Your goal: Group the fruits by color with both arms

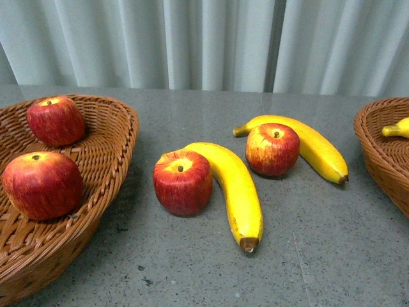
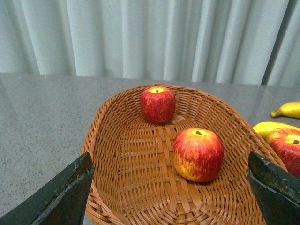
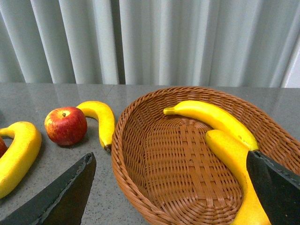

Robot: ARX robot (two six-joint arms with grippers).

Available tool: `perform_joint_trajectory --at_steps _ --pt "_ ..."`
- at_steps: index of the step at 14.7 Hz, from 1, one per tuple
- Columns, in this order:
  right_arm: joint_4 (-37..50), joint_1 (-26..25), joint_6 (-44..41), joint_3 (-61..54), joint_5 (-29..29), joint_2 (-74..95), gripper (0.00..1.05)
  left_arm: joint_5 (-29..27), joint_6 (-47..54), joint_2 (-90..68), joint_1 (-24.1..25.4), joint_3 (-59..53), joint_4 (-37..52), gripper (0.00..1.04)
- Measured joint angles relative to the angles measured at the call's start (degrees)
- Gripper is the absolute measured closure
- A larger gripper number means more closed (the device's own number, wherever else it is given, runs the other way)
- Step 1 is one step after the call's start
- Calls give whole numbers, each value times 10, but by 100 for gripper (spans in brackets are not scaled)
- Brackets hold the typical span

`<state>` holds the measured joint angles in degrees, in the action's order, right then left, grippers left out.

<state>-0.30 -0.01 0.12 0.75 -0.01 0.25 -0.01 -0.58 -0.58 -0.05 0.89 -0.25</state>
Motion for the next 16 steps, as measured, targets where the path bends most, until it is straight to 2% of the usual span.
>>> perform_joint_trajectory --at_steps 16 --pt "0 0 0 0 0 0 7 0 0 0 0 0 0 7"
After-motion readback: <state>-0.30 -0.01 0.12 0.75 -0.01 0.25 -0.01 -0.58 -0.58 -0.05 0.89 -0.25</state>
